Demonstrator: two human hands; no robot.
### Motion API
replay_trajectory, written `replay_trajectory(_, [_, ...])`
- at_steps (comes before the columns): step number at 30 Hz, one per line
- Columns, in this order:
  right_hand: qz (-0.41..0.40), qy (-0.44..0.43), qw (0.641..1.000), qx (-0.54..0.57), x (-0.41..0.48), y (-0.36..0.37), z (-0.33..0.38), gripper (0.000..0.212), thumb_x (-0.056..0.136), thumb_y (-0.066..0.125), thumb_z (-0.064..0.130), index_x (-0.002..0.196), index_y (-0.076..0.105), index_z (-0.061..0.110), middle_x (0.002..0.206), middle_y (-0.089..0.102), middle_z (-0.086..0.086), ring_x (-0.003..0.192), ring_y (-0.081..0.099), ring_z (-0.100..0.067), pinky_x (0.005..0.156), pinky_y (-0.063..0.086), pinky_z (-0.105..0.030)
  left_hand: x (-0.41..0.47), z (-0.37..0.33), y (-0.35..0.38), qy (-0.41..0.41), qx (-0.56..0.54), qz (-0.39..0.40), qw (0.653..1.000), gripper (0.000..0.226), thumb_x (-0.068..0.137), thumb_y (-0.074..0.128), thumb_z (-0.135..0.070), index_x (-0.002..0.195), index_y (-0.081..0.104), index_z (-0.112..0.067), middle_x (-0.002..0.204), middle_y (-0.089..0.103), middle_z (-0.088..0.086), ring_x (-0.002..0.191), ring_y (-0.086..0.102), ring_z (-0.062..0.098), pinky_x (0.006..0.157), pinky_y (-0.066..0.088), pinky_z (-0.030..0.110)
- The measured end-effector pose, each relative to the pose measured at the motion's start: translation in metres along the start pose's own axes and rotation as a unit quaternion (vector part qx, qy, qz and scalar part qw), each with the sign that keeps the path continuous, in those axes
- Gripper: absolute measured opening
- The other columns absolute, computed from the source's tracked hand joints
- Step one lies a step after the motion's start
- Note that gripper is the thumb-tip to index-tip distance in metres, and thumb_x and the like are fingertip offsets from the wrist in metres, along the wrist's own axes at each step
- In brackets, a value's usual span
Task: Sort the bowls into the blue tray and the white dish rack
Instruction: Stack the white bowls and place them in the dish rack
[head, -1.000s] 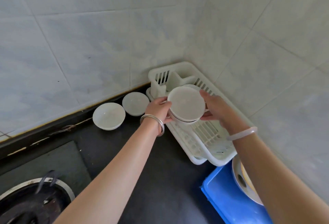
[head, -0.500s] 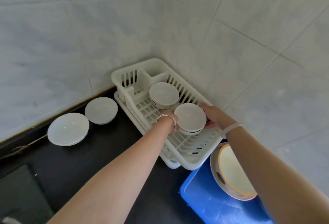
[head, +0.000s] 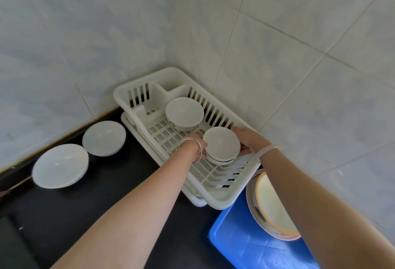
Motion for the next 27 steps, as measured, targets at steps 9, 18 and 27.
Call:
replay_trajectory(9, [-0.050,-0.024,0.994,-0.096,-0.004,-0.003,-0.002,0.027,0.095,0.047,0.035,0.096,0.053,0.009,0.070,0.060,-0.007,0.062,0.060,-0.024,0.065,0.050,-0.032,-0.003,0.002,-0.004,0.009,-0.023,0.014,1.000,0.037,0.092,0.046,0.001,0.129,0.047,0.000,0.132,0.047,0.024,0.120,0.049,0.038,0.093,0.048,0.043])
replay_trajectory(18, [-0.119,-0.102,0.985,-0.079,-0.034,-0.014,-0.001,0.032,0.093,0.044,0.022,0.083,0.061,-0.004,0.079,0.061,-0.017,0.073,0.054,-0.025,0.067,0.042,-0.032,-0.022,-0.001,-0.022,0.059,0.016,-0.003,0.998,0.022,0.090,0.050,-0.010,0.110,0.060,-0.006,0.095,0.055,0.009,0.086,0.054,0.021,0.080,0.049,0.032])
replay_trajectory(27, [-0.059,-0.241,0.968,0.042,-0.114,0.058,0.020,0.020,0.096,0.044,0.025,0.091,0.063,0.024,0.084,0.068,0.008,0.077,0.064,-0.010,0.078,0.050,-0.030,-0.085,0.036,-0.099,0.198,0.089,-0.122,0.969,0.037,0.092,0.047,-0.021,0.129,0.053,-0.021,0.131,0.057,0.003,0.117,0.054,0.021,0.104,0.043,0.041])
Point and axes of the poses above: each hand's wrist, its own x-axis towards the middle knuckle, its own y-axis out of the palm, z = x × y, the point moved 2 cm from there along x, towards the middle knuckle
